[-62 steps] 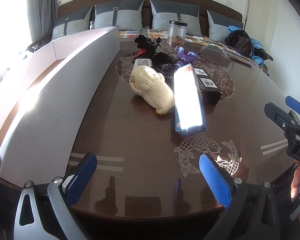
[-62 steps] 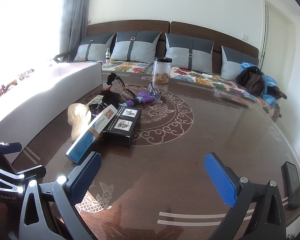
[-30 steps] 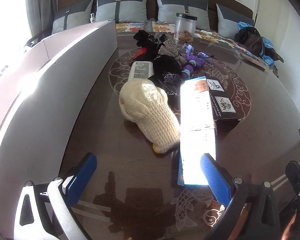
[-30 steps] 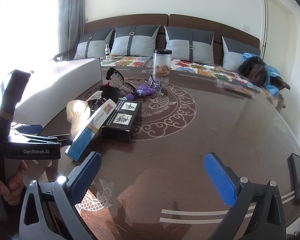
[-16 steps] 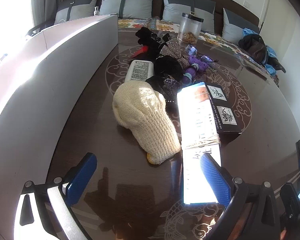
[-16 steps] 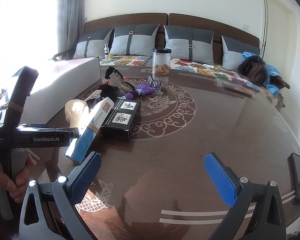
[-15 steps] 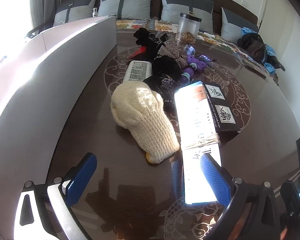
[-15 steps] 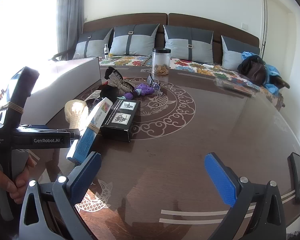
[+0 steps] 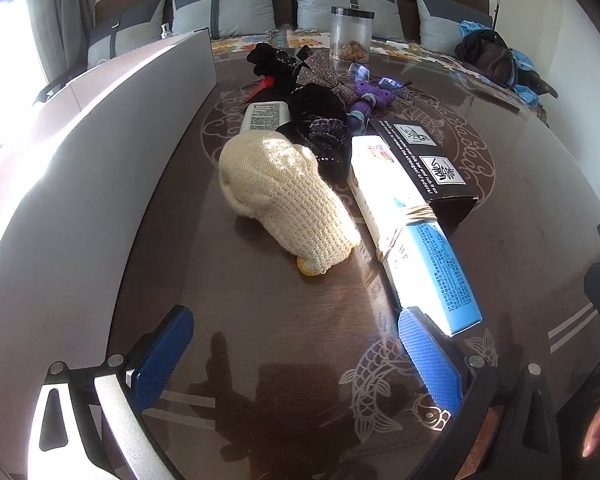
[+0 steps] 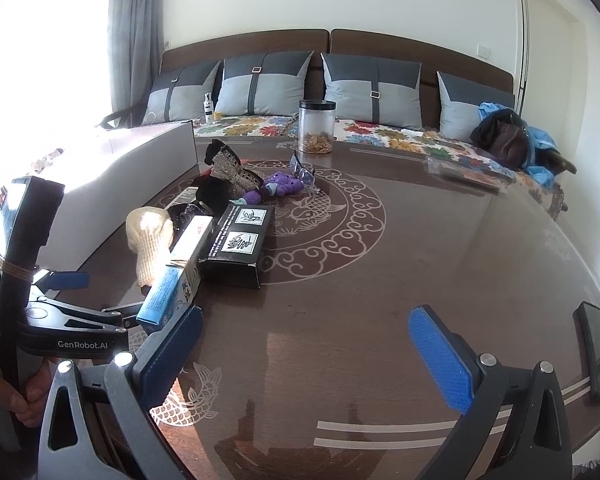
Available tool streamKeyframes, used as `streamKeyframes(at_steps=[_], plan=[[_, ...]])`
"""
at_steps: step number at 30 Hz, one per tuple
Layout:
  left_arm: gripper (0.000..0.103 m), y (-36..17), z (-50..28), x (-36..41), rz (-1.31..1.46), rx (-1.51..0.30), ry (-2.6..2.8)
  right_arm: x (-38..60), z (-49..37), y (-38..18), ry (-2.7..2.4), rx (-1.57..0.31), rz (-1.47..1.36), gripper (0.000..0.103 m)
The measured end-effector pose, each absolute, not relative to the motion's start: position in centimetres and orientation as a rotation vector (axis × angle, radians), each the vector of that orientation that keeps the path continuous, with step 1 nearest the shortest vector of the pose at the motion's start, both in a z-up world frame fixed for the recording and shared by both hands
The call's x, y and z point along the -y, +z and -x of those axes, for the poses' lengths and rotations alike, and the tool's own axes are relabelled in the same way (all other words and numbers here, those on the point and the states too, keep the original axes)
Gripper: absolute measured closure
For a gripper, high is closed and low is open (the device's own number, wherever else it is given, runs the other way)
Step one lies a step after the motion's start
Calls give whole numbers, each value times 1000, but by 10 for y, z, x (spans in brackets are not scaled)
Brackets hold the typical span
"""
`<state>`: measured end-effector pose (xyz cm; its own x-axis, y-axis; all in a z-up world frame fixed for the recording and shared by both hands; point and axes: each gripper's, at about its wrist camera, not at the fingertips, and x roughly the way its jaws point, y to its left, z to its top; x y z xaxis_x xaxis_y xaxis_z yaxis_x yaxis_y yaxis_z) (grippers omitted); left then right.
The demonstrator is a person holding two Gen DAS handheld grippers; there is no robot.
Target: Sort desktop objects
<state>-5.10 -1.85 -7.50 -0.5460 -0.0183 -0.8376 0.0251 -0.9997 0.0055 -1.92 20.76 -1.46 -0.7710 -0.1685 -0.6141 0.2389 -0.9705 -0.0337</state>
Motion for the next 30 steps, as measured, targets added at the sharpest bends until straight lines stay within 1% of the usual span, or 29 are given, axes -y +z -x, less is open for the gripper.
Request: streamKeyframes(at_steps=[9, 15, 21, 23, 30], plan=[[0, -54, 49, 30, -1453, -180, -2785, -207, 22, -18, -2754, -136, -961, 0], [0, -42, 67, -1, -1428, -130, -2832, -207, 21, -18, -2755, -145, -961, 0], [0, -47, 89, -23, -1442, -75, -2797, -216, 23, -18, -2766, -95, -973, 0], [0, -54, 93, -20, -1461, -67, -2757, -218, 24, -17, -2771, -87, -975, 0], [0, -69, 84, 18, -1475, -146, -2677, -225, 26, -15, -2773, -41, -976, 0]])
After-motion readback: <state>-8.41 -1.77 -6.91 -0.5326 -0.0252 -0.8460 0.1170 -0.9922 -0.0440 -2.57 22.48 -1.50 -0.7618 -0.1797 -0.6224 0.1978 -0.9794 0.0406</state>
